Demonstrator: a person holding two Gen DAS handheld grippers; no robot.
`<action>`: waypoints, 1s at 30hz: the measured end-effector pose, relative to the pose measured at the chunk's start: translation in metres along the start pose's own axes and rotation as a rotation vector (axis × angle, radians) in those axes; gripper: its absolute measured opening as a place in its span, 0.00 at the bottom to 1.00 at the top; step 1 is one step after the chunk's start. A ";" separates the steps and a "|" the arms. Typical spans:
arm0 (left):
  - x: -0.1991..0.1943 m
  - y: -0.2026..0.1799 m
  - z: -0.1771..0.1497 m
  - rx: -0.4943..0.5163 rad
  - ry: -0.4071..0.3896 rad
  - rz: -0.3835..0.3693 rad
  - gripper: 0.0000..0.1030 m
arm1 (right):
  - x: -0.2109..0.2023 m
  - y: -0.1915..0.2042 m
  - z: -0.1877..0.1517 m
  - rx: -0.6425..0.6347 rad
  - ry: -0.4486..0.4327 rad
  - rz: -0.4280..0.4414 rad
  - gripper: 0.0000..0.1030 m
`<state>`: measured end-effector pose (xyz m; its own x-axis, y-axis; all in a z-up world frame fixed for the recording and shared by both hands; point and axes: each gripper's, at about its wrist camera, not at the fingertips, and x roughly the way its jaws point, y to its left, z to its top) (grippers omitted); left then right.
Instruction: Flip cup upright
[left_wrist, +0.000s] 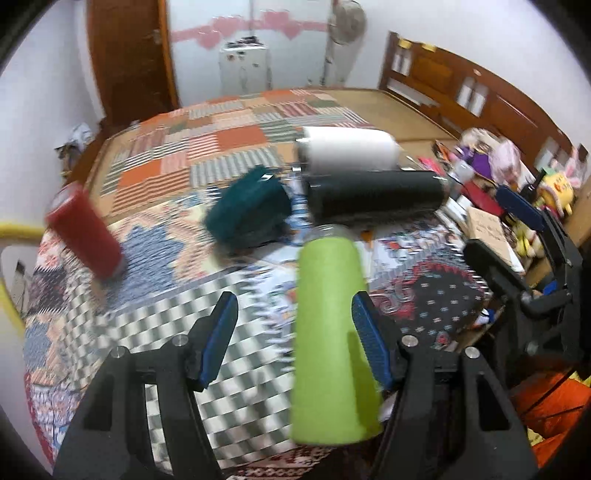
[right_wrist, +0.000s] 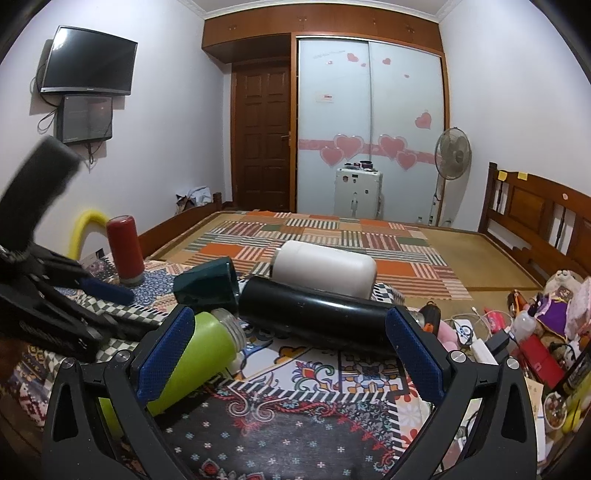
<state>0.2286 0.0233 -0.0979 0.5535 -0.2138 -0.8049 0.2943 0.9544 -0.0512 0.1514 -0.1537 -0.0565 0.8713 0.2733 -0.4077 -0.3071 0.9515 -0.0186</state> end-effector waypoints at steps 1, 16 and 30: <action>-0.001 0.009 -0.007 -0.008 -0.005 0.037 0.62 | 0.002 0.003 0.000 -0.003 0.007 0.008 1.00; 0.014 0.046 -0.064 -0.037 -0.004 0.048 0.62 | 0.074 0.044 -0.006 0.010 0.330 0.208 0.90; 0.016 0.031 -0.074 -0.013 -0.058 -0.030 0.62 | 0.107 0.064 -0.012 0.041 0.561 0.291 0.91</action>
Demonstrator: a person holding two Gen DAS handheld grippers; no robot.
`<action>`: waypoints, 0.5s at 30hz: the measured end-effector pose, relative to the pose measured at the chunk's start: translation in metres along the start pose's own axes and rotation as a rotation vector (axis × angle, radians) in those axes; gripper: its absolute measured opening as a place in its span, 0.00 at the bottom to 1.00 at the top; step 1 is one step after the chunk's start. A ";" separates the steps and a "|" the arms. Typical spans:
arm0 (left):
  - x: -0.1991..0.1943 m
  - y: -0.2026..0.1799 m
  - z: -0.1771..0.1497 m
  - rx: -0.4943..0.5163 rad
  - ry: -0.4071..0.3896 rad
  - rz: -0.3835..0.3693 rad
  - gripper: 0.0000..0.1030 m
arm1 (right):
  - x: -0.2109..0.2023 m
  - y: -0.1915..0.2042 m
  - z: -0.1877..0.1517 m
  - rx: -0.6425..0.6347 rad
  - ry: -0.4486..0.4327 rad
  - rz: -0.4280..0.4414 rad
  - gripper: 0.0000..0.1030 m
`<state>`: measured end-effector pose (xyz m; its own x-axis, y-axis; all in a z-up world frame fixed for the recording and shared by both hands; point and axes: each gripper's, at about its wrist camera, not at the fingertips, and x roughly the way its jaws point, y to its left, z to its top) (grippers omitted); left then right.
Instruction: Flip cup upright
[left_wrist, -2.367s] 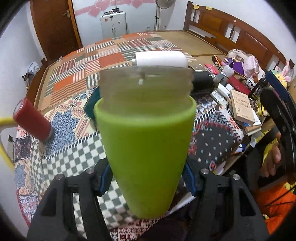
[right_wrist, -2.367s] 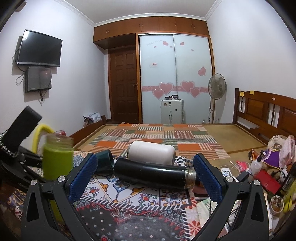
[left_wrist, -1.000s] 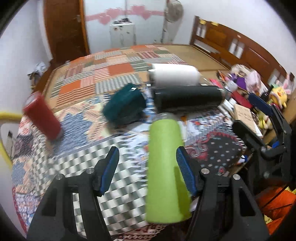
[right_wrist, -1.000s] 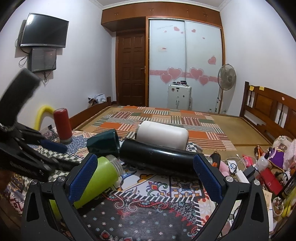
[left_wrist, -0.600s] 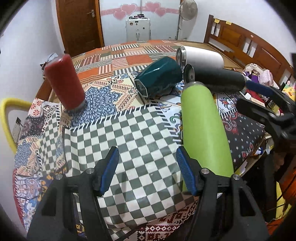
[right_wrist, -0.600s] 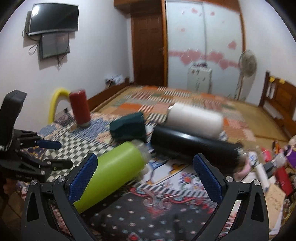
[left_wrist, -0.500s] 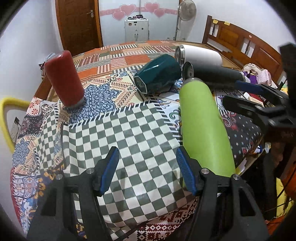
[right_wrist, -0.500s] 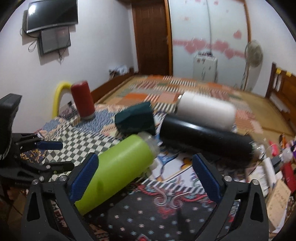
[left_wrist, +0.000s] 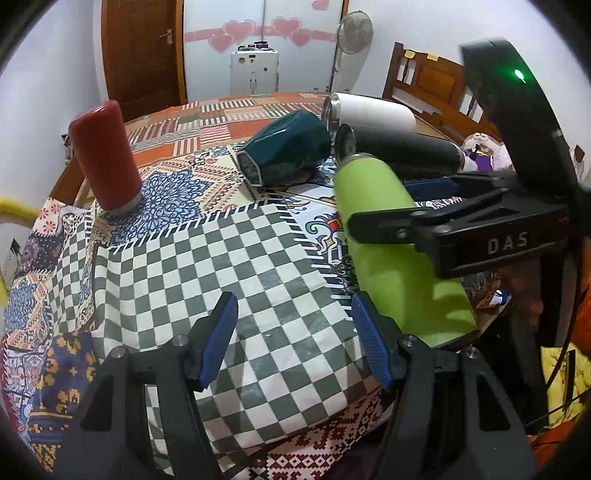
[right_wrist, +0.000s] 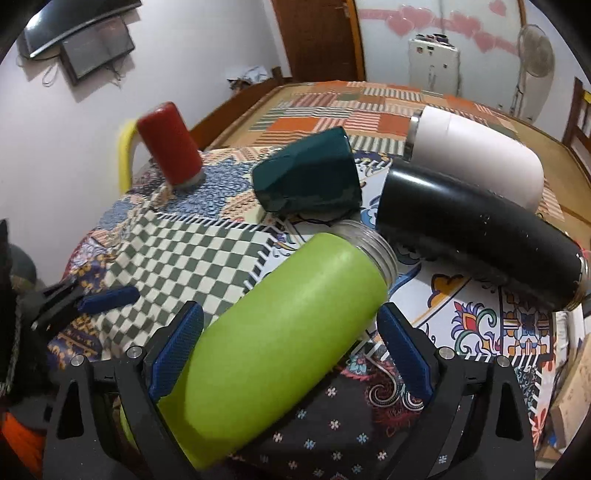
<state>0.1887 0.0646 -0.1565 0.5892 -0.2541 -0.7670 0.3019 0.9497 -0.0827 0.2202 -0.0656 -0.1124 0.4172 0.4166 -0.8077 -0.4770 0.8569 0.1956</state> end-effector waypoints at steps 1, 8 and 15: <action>0.001 -0.002 0.000 0.007 -0.004 -0.001 0.62 | 0.001 0.001 0.001 -0.009 0.013 0.003 0.90; 0.002 0.003 0.001 -0.019 -0.009 0.008 0.62 | 0.020 0.006 0.010 -0.029 0.127 0.049 0.87; -0.014 0.019 -0.001 -0.072 -0.041 0.050 0.62 | 0.014 0.009 0.016 -0.047 0.139 0.110 0.62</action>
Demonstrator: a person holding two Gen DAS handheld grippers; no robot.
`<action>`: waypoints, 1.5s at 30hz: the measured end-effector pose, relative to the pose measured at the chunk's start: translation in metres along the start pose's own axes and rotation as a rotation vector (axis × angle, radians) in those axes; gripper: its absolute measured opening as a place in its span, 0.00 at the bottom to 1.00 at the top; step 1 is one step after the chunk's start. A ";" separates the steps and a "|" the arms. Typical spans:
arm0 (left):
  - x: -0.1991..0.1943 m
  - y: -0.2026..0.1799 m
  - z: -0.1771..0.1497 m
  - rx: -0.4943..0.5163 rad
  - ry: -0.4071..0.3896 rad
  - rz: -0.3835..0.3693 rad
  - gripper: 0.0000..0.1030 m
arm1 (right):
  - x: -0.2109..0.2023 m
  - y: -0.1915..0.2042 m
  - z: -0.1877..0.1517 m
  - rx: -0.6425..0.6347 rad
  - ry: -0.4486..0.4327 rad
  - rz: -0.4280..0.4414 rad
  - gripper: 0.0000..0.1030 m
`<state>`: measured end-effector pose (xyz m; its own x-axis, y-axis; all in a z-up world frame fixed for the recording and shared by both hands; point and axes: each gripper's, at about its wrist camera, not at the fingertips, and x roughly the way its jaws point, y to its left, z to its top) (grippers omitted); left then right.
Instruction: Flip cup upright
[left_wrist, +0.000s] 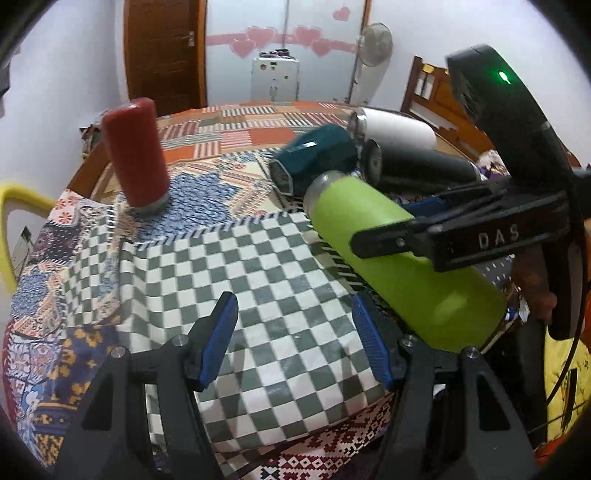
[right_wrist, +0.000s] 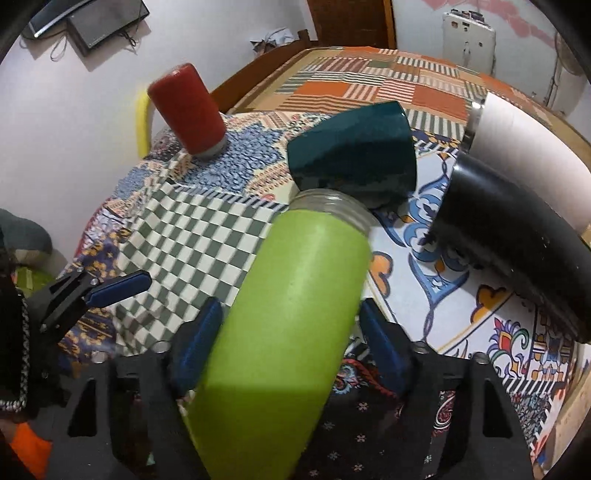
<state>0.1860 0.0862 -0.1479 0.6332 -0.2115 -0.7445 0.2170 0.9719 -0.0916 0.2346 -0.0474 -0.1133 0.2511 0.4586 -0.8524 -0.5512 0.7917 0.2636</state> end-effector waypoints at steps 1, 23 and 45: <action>-0.003 0.001 0.000 -0.003 -0.005 0.005 0.62 | -0.002 0.001 -0.001 -0.008 -0.006 -0.005 0.62; -0.032 0.002 0.008 -0.032 -0.107 0.067 0.62 | -0.024 0.014 -0.004 -0.071 -0.069 -0.050 0.61; -0.054 -0.028 0.021 -0.017 -0.296 0.203 0.92 | -0.088 0.010 -0.003 -0.082 -0.390 -0.110 0.59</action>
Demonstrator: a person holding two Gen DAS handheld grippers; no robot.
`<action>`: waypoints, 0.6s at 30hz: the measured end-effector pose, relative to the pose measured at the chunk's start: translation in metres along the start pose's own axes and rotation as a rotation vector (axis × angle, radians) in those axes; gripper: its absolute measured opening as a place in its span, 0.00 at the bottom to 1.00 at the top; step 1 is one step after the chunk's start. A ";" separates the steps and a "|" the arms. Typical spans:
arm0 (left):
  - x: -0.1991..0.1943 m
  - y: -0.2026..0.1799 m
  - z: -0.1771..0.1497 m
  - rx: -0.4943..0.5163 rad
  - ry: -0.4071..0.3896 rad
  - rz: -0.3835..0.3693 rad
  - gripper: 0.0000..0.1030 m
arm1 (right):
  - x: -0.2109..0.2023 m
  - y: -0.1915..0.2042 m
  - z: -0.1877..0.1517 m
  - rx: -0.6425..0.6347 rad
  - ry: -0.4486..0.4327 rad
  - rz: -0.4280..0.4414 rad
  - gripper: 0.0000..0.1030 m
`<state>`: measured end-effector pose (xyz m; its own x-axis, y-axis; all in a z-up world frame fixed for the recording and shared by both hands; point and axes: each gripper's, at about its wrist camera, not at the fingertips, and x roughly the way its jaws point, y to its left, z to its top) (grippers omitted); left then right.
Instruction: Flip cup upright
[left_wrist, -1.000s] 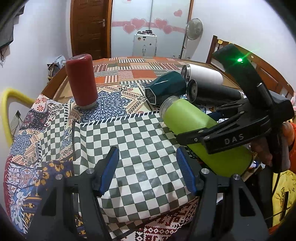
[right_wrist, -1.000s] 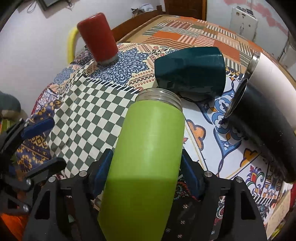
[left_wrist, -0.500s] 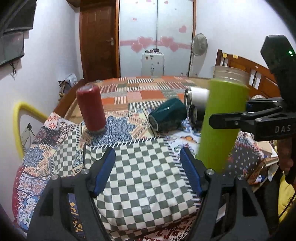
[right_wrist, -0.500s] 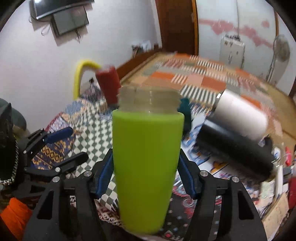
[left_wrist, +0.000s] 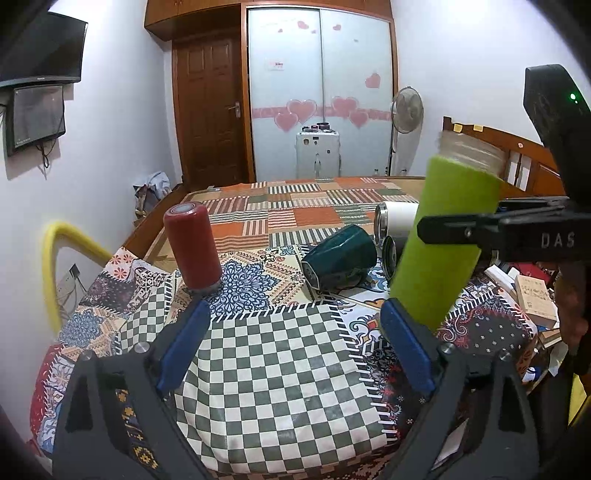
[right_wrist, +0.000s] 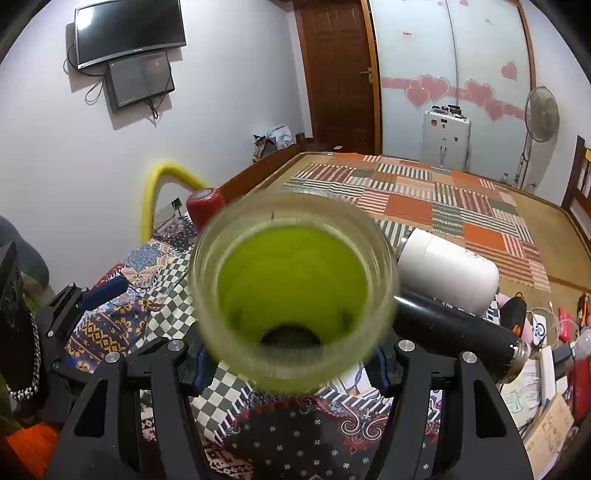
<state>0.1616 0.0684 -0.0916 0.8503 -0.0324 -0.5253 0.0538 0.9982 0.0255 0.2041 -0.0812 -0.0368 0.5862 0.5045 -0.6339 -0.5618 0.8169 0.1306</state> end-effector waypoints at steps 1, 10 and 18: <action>0.000 0.000 -0.001 -0.001 0.002 0.000 0.93 | 0.000 0.001 -0.002 -0.009 0.007 -0.004 0.59; 0.006 -0.001 -0.007 -0.002 0.010 -0.003 0.93 | 0.005 0.009 -0.014 -0.050 0.030 -0.002 0.59; 0.006 -0.001 -0.010 0.012 0.000 0.017 0.94 | 0.013 0.017 -0.017 -0.077 0.027 -0.009 0.59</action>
<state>0.1613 0.0674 -0.1037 0.8509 -0.0156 -0.5251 0.0458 0.9980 0.0444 0.1923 -0.0658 -0.0562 0.5761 0.4883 -0.6554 -0.6003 0.7970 0.0662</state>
